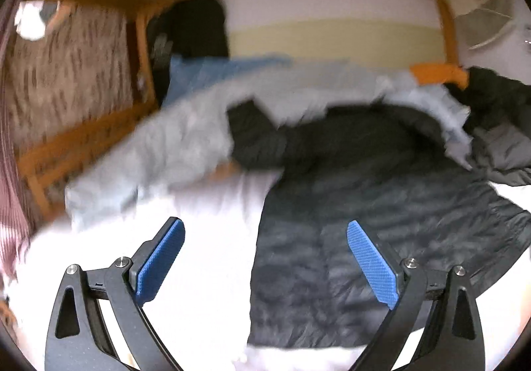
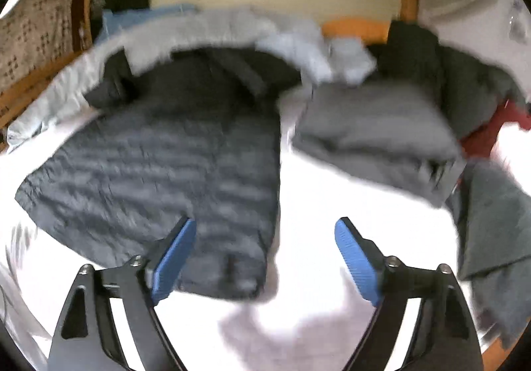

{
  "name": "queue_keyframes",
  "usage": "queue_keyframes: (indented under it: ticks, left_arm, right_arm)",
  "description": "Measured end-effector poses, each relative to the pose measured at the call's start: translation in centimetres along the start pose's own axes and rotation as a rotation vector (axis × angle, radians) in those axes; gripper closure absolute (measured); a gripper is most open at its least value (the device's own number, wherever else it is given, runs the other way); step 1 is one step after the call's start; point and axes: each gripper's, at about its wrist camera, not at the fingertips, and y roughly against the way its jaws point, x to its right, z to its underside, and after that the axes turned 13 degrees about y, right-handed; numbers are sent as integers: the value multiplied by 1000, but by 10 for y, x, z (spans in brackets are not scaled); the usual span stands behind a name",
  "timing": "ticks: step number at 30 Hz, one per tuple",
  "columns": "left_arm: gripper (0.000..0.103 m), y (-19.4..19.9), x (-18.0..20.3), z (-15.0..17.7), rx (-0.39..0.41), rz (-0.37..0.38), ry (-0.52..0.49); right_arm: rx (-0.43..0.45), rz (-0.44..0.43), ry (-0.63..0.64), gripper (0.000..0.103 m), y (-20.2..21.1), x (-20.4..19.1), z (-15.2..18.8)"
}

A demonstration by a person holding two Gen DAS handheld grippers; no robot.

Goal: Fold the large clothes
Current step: 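Grasp the jacket hem with the right gripper while the left gripper grasps the hem too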

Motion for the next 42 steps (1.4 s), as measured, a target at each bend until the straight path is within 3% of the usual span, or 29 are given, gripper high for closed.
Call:
queue_keyframes:
  ticks: [2,5,7,8,10,13,15,20,23,25,26,28,30,33,35,42]
  left_arm:
    - [5,-11,-8,5,-49,16,39]
    - [5,-20,-15,16,-65,-37,8]
    - [5,-30,-23,24,-124,-40,31]
    - [5,-34,-28,27,-159,-27,73]
    - [5,-40,-39,30,-218,27,158]
    - [5,-42,-44,36,-236,14,169]
    - [6,-50,-46,42,-283,-2,169]
    - [54,-80,-53,72,-467,7,223]
    - [54,-79,-49,80,-514,95,258]
    - [54,-77,-41,82,-513,124,241]
    - [63,-77,-34,82,-512,129,224]
    - [97,-74,-26,82,-491,126,188]
    - [97,-60,-20,73,-400,122,179]
    - [97,-23,-8,51,-205,173,145]
    - [97,-6,-5,39,-121,223,117]
    - [97,19,-15,31,-76,265,233]
  right_arm:
    - [-40,-63,-35,24,-16,2,9]
    - [-93,-121,-81,24,-34,5,20]
    - [-132,-184,-120,28,-46,6,27]
    - [-149,-205,-130,34,-50,5,28]
    - [-189,-237,-137,81,-60,1,31]
    - [-167,-223,-128,93,-58,-7,24]
    - [-131,-187,-94,94,-50,-11,18]
    - [-42,-52,-17,94,-28,-18,5]
    - [-23,-21,17,94,-22,-23,3]
    - [-15,-8,29,94,-19,-25,4]
    - [-11,-6,31,94,-18,-24,3]
    - [9,6,34,95,-13,-24,3]
    - [58,40,45,97,-1,-25,6]
    - [160,129,83,98,24,-34,6]
    - [198,158,77,98,38,-33,8]
    - [277,176,101,98,69,-34,9]
